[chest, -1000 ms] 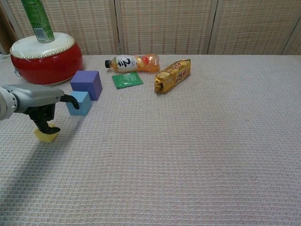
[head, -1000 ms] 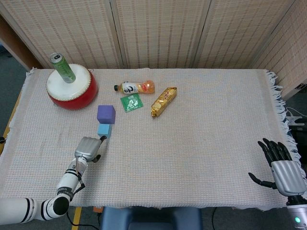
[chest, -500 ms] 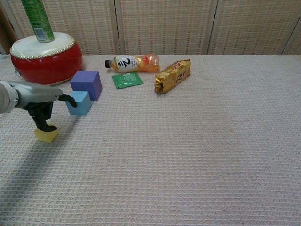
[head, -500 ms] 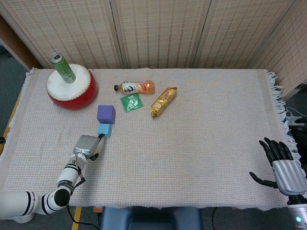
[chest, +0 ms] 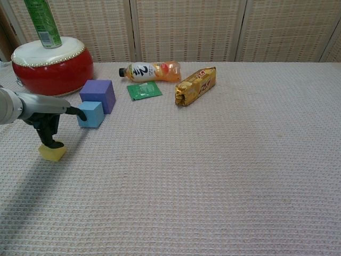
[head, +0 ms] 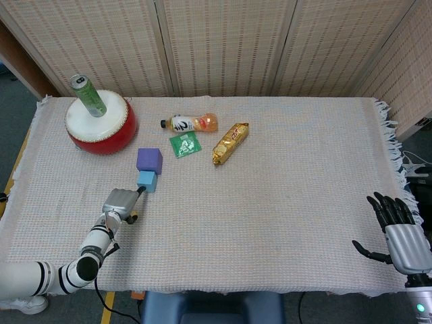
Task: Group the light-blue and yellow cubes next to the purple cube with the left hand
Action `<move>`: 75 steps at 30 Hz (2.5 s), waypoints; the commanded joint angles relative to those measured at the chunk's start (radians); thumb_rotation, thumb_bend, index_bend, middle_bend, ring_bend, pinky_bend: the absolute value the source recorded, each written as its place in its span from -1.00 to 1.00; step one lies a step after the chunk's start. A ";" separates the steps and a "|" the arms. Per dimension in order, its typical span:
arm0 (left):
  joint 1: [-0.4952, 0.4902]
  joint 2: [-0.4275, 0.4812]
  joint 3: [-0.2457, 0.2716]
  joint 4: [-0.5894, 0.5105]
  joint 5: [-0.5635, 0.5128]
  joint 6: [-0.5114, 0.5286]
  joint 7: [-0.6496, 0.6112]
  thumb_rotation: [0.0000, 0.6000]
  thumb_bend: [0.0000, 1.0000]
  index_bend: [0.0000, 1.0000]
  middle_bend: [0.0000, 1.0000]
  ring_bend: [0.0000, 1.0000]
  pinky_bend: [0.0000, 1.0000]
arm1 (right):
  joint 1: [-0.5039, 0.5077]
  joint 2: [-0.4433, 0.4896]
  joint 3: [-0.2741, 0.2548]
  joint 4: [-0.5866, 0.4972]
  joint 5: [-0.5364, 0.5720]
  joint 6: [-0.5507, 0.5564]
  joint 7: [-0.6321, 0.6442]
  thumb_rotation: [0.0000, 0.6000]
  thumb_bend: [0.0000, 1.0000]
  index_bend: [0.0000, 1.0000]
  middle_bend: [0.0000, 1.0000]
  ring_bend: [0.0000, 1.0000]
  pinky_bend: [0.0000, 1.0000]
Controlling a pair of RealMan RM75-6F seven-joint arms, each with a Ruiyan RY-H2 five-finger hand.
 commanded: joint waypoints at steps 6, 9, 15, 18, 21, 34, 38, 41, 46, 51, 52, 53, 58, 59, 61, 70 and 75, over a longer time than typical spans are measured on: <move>-0.015 -0.001 0.017 0.011 -0.005 -0.017 -0.025 1.00 -0.23 -0.92 1.00 1.00 1.00 | 0.002 -0.002 -0.001 0.001 0.003 -0.007 -0.004 0.15 -1.00 -1.00 -1.00 -1.00 -1.00; -0.019 -0.007 0.023 0.017 -0.001 -0.022 -0.036 1.00 -0.23 -0.94 1.00 1.00 1.00 | 0.002 -0.002 -0.001 0.000 0.003 -0.009 -0.005 0.15 -1.00 -1.00 -1.00 -1.00 -1.00; -0.029 -0.016 0.027 0.031 0.013 -0.029 -0.058 1.00 -0.23 -0.98 1.00 1.00 1.00 | 0.003 -0.002 -0.002 0.000 0.004 -0.013 -0.008 0.15 -1.00 -1.00 -1.00 -1.00 -1.00; -0.031 -0.021 0.026 0.037 0.026 -0.022 -0.069 1.00 -0.23 -1.00 1.00 1.00 1.00 | 0.003 -0.001 -0.002 -0.001 0.005 -0.015 -0.008 0.15 -1.00 -1.00 -1.00 -1.00 -1.00; -0.033 -0.018 0.025 0.039 0.022 -0.027 -0.083 1.00 -0.24 -1.00 1.00 1.00 1.00 | 0.002 0.000 -0.001 -0.002 0.005 -0.010 -0.004 0.15 -1.00 -1.00 -1.00 -1.00 -1.00; -0.055 -0.021 0.044 0.065 -0.016 -0.059 -0.108 1.00 -0.23 -1.00 1.00 1.00 1.00 | -0.001 0.001 -0.002 -0.002 0.001 -0.005 -0.003 0.15 -1.00 -1.00 -1.00 -1.00 -1.00; -0.060 -0.023 0.048 0.067 -0.017 -0.051 -0.114 1.00 -0.23 -1.00 1.00 1.00 1.00 | -0.001 0.001 -0.002 -0.002 0.002 -0.006 -0.004 0.15 -1.00 -1.00 -1.00 -1.00 -1.00; -0.059 -0.023 0.048 0.067 -0.007 -0.050 -0.123 1.00 -0.23 -1.00 1.00 1.00 1.00 | -0.001 0.001 -0.001 -0.002 0.005 -0.008 -0.006 0.15 -1.00 -1.00 -1.00 -1.00 -1.00; -0.057 -0.028 0.053 0.073 0.009 -0.052 -0.136 1.00 -0.23 -1.00 1.00 1.00 1.00 | -0.003 0.001 -0.001 -0.005 0.001 -0.002 -0.006 0.15 -1.00 -1.00 -1.00 -1.00 -1.00; -0.060 -0.020 0.062 0.052 0.011 -0.050 -0.136 1.00 -0.23 -1.00 1.00 1.00 1.00 | -0.005 0.002 0.000 -0.006 -0.001 0.004 -0.004 0.15 -1.00 -1.00 -1.00 -1.00 -1.00; -0.061 -0.017 0.065 0.044 0.014 -0.047 -0.136 1.00 -0.23 -1.00 1.00 1.00 1.00 | -0.005 0.002 0.000 -0.006 -0.001 0.004 -0.003 0.15 -1.00 -1.00 -1.00 -1.00 -1.00; -0.060 -0.012 0.067 0.029 0.021 -0.041 -0.136 1.00 -0.23 -1.00 1.00 1.00 1.00 | -0.006 0.003 -0.001 -0.006 -0.001 0.005 -0.003 0.15 -1.00 -1.00 -1.00 -1.00 -1.00; -0.046 0.014 0.079 -0.054 0.084 0.011 -0.137 1.00 -0.23 -1.00 1.00 1.00 1.00 | -0.005 0.004 -0.003 -0.007 -0.006 0.002 0.000 0.15 -1.00 -1.00 -1.00 -1.00 -1.00; -0.040 0.022 0.082 -0.078 0.100 0.026 -0.138 1.00 -0.23 -1.00 1.00 1.00 1.00 | -0.005 0.004 -0.004 -0.007 -0.007 0.002 0.001 0.15 -1.00 -1.00 -1.00 -1.00 -1.00; -0.034 0.034 0.089 -0.112 0.120 0.050 -0.134 1.00 -0.23 -1.00 1.00 1.00 1.00 | -0.005 0.004 -0.005 -0.007 -0.010 0.003 0.001 0.15 -1.00 -1.00 -1.00 -1.00 -1.00; 0.015 0.067 0.171 -0.169 0.182 0.155 -0.077 1.00 -0.23 -0.80 1.00 1.00 1.00 | -0.006 0.010 -0.011 -0.013 -0.022 0.004 0.006 0.15 -1.00 -1.00 -1.00 -1.00 -1.00; 0.049 0.053 0.189 -0.133 0.226 0.215 -0.055 1.00 -0.23 -0.67 1.00 1.00 1.00 | -0.002 0.008 -0.012 -0.016 -0.019 -0.007 0.001 0.15 -1.00 -1.00 -1.00 -1.00 -1.00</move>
